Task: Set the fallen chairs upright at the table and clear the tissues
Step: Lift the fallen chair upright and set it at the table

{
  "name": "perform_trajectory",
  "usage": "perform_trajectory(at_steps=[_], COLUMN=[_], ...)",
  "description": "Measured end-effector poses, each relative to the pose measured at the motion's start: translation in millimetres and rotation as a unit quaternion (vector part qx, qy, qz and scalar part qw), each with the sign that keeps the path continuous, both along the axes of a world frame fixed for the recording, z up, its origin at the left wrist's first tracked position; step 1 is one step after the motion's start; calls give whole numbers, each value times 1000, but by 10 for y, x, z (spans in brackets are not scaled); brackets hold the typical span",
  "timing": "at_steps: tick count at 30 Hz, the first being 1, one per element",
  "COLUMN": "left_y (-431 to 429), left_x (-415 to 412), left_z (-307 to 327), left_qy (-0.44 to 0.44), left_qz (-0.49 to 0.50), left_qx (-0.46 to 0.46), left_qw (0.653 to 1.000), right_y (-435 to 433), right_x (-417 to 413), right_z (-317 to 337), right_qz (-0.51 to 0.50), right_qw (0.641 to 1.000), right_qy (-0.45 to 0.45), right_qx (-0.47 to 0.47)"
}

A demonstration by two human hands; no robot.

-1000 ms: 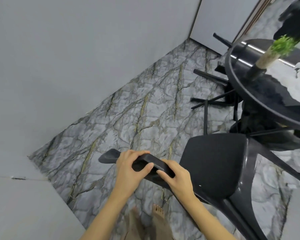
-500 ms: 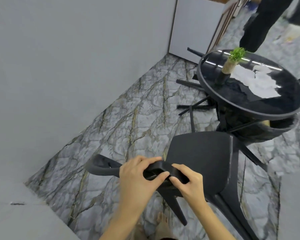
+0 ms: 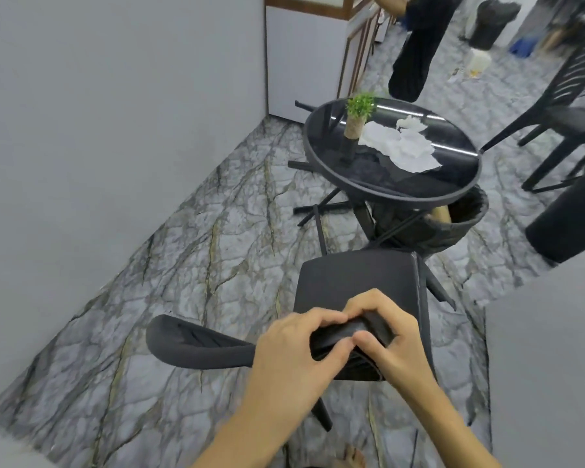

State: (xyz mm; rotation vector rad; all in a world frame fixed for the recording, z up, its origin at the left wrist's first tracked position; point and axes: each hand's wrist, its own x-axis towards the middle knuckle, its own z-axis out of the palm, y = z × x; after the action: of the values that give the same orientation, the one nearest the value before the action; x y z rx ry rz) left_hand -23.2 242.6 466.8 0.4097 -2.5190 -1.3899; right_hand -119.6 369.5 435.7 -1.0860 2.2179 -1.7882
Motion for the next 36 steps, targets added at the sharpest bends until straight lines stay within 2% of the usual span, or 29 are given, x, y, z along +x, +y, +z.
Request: perform_trajectory(at_steps=[3,6,11,13,17,20,24,27,29,30,33,36], left_y=[439,866,1243,1266,1180,1153,1146,1068,984,972,1063,1175], left_x=[-163,-287,-266,-214,-107,-127,-254,-336,-348,-342,-361,-445], left_z=[109,176,62,-37,-334,-574,-775,-886,-993,-1032,-1160,-1215], left_qy=[-2,1,30,27,44,70,88,81,48,25,-33,14], left_qz=[-66,-124,-69,-35,16,9,16,68,109,115,76,76], left_qx=[-8,-72,-179,-178,-99,-82,-72,-24,45,108,299,345], left_qw=[998,990,981,983,994,994,993,994,992,987,951,935], right_y=[535,1102,1968,2295,2901,3198,3366,3450,3515,3546,3609,3599], right_x=[-97,-201,-401,-471,-590,-663,-706,-719,-723,-728,-747,-759], right_z=[77,77,-9,-18,-2,-51,-151,-217,-250,-261,-298,-320], right_qz=[-4,-13,-41,-40,-29,-26,-56,-81,-96,-104,-130,-149], right_qw=[1000,999,997,996,992,989,988,986,983,981,976,973], right_qy=[-4,-9,-54,-72,-109,-129,-140,-144,-156,-163,-174,-171], right_qx=[12,39,37,26,51,68,40,14,-2,-11,-33,-48])
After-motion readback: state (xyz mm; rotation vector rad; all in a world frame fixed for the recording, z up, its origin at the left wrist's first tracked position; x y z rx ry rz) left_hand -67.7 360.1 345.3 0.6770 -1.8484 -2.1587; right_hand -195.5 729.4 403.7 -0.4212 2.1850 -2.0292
